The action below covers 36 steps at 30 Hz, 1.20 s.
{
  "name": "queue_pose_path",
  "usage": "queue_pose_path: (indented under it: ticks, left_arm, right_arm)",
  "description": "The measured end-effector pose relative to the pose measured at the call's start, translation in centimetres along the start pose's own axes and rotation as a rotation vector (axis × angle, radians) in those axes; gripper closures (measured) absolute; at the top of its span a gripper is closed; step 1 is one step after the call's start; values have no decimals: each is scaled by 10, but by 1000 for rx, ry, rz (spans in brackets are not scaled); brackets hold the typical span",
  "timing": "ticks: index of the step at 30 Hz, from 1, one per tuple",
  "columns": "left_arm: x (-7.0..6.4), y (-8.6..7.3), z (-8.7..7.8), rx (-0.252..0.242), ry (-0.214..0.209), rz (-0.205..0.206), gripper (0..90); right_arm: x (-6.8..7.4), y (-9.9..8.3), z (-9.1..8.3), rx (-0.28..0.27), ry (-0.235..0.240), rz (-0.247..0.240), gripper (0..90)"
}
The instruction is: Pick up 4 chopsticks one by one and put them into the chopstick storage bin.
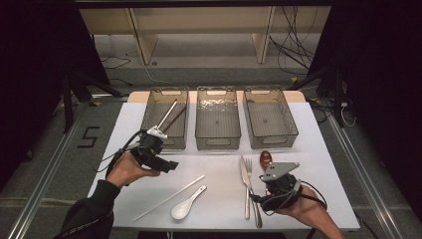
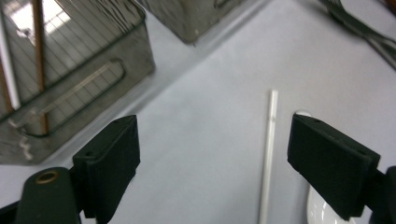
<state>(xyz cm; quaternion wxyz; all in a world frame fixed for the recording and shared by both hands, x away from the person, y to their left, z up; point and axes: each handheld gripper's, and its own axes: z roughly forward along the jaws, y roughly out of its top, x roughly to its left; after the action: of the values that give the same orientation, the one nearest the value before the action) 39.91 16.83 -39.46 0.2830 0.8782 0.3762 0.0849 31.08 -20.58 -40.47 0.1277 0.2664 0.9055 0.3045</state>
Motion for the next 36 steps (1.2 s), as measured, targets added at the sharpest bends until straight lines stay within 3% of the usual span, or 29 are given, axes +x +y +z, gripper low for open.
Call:
queue_pose_path:
  ticks: [9, 20, 26, 36]
  left_arm:
    - [-13, -10, 9, 42, -2, 35, 157]
    - [-24, -19, 23, 136, 8, 62, 188]
    - [-29, -29, 35, 223, -4, 83, 237]
    - [-37, -38, 42, 294, -12, 118, 369]
  right_arm:
    - [0, -1, 0, 5, -1, 6, 348]
    - [1, -1, 1, 8, 2, 8, 348]
    - [1, -1, 0, 5, 1, 2, 348]
    - [1, -1, 1, 5, 0, 6, 349]
